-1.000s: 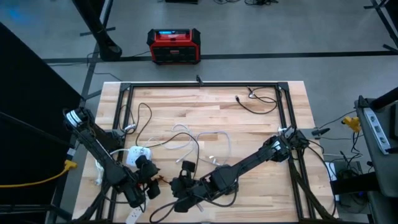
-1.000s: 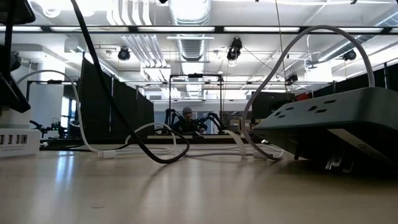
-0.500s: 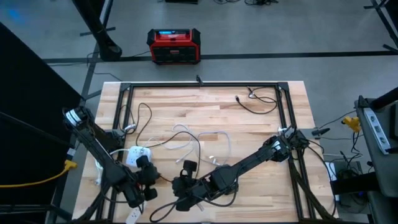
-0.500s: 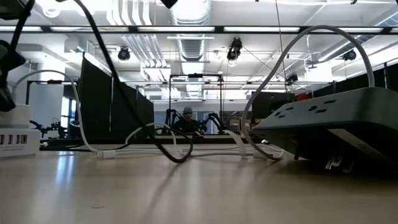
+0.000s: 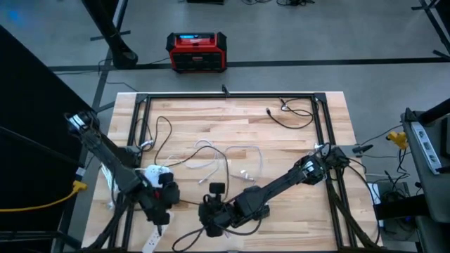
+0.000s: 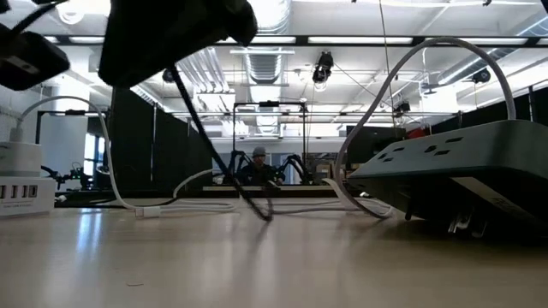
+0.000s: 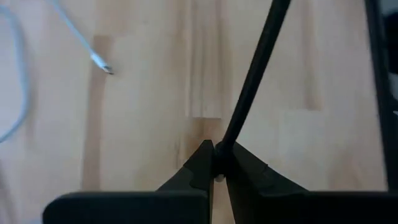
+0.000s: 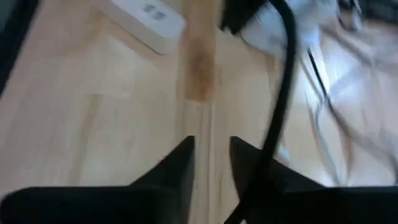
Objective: Insert USB
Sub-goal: Insert the middle left black charger cable into the bottom white outlet extension
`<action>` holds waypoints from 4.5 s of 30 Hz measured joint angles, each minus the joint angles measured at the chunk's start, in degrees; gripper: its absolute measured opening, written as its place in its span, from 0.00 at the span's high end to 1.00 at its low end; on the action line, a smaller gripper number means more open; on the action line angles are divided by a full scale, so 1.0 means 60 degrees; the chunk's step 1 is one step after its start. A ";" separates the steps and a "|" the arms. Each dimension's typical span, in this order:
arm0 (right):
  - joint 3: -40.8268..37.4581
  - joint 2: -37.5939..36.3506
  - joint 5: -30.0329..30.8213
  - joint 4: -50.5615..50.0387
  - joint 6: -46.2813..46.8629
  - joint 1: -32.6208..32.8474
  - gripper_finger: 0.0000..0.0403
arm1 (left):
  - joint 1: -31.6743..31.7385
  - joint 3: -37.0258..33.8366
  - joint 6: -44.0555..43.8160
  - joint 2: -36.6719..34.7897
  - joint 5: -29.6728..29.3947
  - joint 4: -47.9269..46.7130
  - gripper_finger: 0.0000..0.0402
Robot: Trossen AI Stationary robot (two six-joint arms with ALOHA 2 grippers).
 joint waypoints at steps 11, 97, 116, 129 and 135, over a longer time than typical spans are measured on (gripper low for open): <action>-0.0046 0.0015 -0.0452 0.3404 -0.6903 0.0611 0.57 | 0.1921 0.0000 0.1813 -0.0204 0.4914 0.0001 0.97; 0.1552 0.0652 -0.1079 -0.1229 0.2548 -0.0949 1.00 | 0.1535 -0.0055 0.2472 -0.1027 0.2402 -0.1323 0.79; 0.1552 0.0652 -0.1836 -0.1069 0.2771 -0.1337 1.00 | 0.1654 -0.0055 0.3780 -0.0257 0.0538 -0.0031 0.74; 0.1552 0.0648 -0.1700 -0.1061 0.2654 -0.1313 1.00 | 0.1660 -0.0055 0.3393 0.0142 0.0427 0.0868 0.63; 0.1552 0.0648 -0.1696 -0.1065 0.2621 -0.1297 1.00 | 0.1660 -0.0055 0.3175 0.0148 0.0280 0.0930 0.64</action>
